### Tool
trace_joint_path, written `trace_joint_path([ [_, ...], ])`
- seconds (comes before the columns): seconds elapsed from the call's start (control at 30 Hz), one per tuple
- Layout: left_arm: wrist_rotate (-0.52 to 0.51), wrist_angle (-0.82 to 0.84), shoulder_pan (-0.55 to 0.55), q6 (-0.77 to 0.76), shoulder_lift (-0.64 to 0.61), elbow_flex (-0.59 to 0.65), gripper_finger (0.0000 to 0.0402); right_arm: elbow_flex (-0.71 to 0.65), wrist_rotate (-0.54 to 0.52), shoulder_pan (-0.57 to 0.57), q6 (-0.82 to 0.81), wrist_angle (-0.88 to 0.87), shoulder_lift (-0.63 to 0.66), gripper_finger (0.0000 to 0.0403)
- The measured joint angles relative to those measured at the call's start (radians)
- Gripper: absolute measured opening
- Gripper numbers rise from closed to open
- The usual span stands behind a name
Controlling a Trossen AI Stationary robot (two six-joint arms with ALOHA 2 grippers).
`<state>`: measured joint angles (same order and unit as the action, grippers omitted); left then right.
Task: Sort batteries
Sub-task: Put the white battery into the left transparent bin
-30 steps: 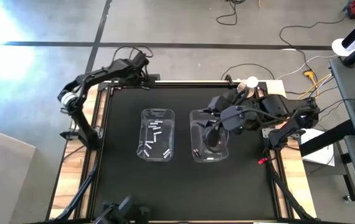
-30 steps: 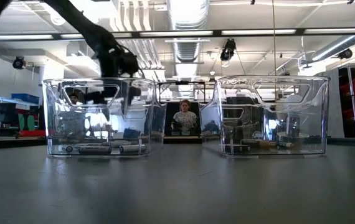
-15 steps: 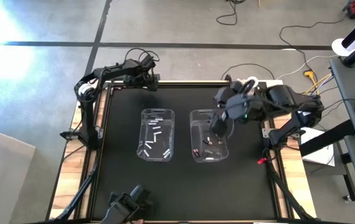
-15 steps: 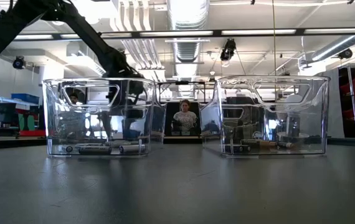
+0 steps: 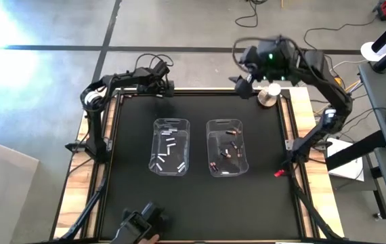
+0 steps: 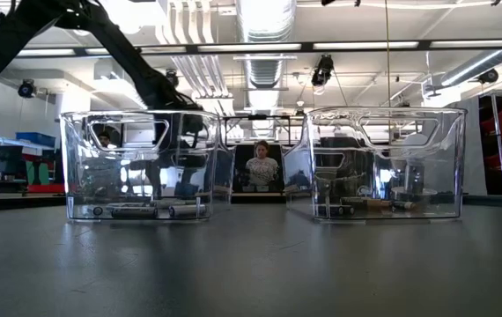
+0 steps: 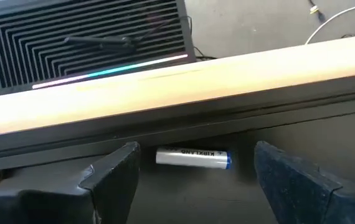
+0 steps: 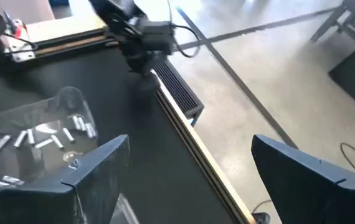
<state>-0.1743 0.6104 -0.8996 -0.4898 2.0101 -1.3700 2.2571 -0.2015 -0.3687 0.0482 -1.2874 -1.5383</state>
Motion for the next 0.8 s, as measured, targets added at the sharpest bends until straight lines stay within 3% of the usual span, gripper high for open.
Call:
trace_joint_path([
  [0.33,-0.032,0.007,0.013,-0.012,0.057,0.019,0.0243,-0.02,0.193,-0.183,0.263,0.01,-0.031,0.0318],
  [0.8,-0.04,0.058,0.045,-0.128,0.064,-0.02,0.023,-0.038,0.221,-0.226,0.231,-0.018,0.047,0.0331],
])
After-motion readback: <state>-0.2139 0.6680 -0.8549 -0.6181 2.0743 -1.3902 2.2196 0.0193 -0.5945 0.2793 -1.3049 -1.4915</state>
